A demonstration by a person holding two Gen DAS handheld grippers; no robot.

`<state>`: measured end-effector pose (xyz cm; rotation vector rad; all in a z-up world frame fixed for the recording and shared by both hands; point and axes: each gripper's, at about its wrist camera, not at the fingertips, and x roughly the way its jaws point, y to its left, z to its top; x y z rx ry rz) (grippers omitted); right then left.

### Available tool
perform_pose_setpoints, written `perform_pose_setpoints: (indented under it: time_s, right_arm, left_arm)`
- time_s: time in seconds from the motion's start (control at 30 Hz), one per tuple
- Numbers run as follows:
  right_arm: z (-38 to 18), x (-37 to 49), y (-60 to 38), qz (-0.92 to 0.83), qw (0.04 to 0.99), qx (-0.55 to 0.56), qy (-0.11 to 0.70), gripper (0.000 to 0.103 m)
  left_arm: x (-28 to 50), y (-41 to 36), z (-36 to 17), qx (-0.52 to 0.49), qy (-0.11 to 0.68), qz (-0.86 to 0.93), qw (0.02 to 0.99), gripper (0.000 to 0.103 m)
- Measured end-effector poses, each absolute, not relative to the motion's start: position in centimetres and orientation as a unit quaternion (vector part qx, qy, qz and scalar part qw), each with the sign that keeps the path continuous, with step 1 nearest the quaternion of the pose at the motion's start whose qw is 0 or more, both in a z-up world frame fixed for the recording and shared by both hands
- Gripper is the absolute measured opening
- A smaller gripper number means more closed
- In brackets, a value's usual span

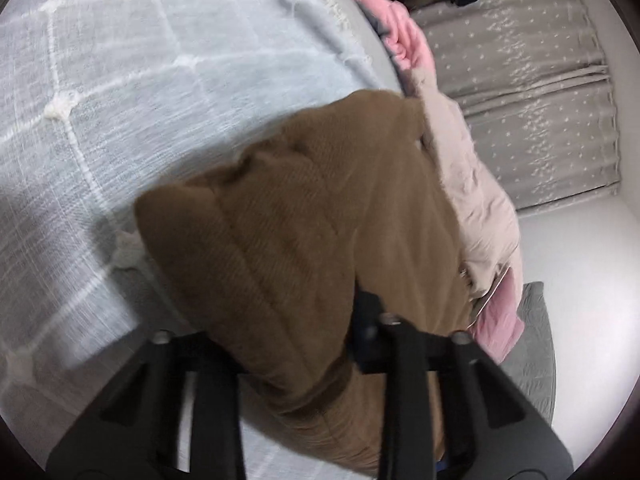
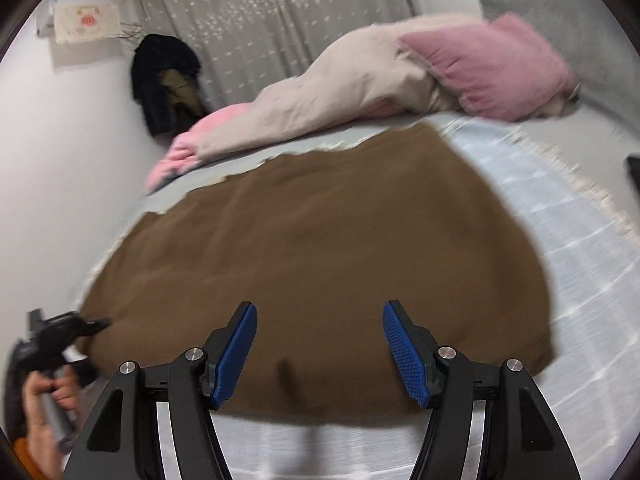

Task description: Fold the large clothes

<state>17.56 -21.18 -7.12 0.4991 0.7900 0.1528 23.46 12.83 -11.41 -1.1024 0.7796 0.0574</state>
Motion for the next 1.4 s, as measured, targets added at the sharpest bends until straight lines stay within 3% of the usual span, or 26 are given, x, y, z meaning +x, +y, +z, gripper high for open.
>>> perform_pose_setpoints:
  time_s: [0.23, 0.33, 0.47, 0.7, 0.77, 0.83, 0.97, 1.03, 1.13, 1.3, 1.4]
  right_arm:
    - [-10.4, 19.4, -18.6, 0.153, 0.819, 0.290, 0.471, 0.066]
    - [-10.1, 19.4, -19.6, 0.164, 0.809, 0.318, 0.466, 0.066]
    - [-9.1, 19.0, -23.2, 0.171, 0.800, 0.379, 0.433, 0.066]
    - [-9.1, 16.7, -32.6, 0.114, 0.794, 0.480, 0.354, 0.066]
    - [-10.4, 16.1, -35.0, 0.096, 0.778, 0.518, 0.341, 0.066]
    - [-11.6, 15.6, -36.6, 0.081, 0.764, 0.547, 0.332, 0.066]
    - [-13.1, 15.7, -37.8, 0.105, 0.729, 0.592, 0.326, 0.066]
    - [-13.6, 16.1, -37.8, 0.126, 0.715, 0.605, 0.327, 0.066]
    - [-13.5, 16.5, -37.5, 0.143, 0.712, 0.595, 0.344, 0.067]
    - [-14.0, 18.0, -35.7, 0.152, 0.701, 0.587, 0.375, 0.076]
    - [-14.0, 18.2, -35.0, 0.160, 0.691, 0.594, 0.379, 0.080]
  left_arm:
    - [22.6, 5.2, 0.5, -0.316, 0.269, -0.068, 0.907, 0.019]
    - [22.2, -0.6, 5.2, -0.226, 0.243, -0.135, 0.934, 0.019]
    - [22.0, -7.6, 7.6, -0.153, 0.230, -0.212, 0.937, 0.019]
    - [21.2, -17.9, 4.8, -0.048, 0.287, -0.335, 0.896, 0.021]
    - [21.8, -20.9, 0.8, -0.016, 0.367, -0.383, 0.848, 0.029]
    - [22.2, -23.0, -2.9, 0.020, 0.430, -0.399, 0.810, 0.043]
    - [19.5, -24.0, -5.6, 0.115, 0.382, -0.411, 0.820, 0.053]
    - [19.3, -23.0, -4.3, 0.089, 0.388, -0.429, 0.811, 0.063]
    - [18.6, -20.8, -2.0, 0.032, 0.394, -0.475, 0.787, 0.065]
    - [17.0, -17.4, -1.2, -0.006, 0.396, -0.479, 0.783, 0.068]
    - [17.0, -15.1, -1.0, -0.013, 0.405, -0.437, 0.803, 0.076]
